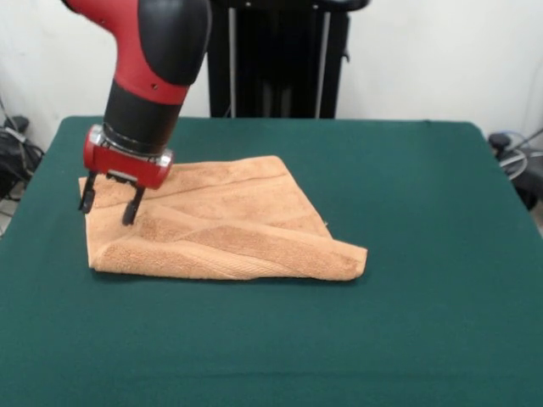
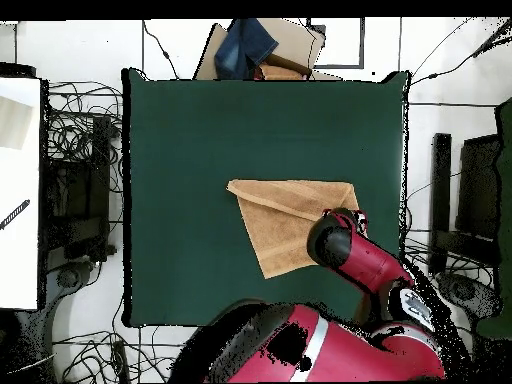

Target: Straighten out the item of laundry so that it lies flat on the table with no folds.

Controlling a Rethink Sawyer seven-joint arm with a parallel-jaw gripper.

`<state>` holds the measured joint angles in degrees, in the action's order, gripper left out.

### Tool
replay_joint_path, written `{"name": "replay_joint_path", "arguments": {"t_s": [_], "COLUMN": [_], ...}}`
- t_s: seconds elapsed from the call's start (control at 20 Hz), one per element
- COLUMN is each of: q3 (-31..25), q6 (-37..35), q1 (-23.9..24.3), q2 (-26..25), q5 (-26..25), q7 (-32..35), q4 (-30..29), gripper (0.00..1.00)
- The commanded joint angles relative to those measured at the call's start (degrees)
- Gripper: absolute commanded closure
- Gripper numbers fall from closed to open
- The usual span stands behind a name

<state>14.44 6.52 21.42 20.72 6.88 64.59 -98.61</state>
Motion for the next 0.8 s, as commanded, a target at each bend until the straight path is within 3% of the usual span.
{"name": "replay_joint_path", "arguments": {"t_s": [0.05, 0.8], "q3": [-7.9, -7.9], "q6": [4.1, -0.5], "q1": [1.2, 1.2], "q2": [-4.8, -1.4], "q5": [-3.1, -2.0], "q7": [14.4, 13.8], "q4": [-3.5, -4.5], "gripper": [0.00, 0.00]}}
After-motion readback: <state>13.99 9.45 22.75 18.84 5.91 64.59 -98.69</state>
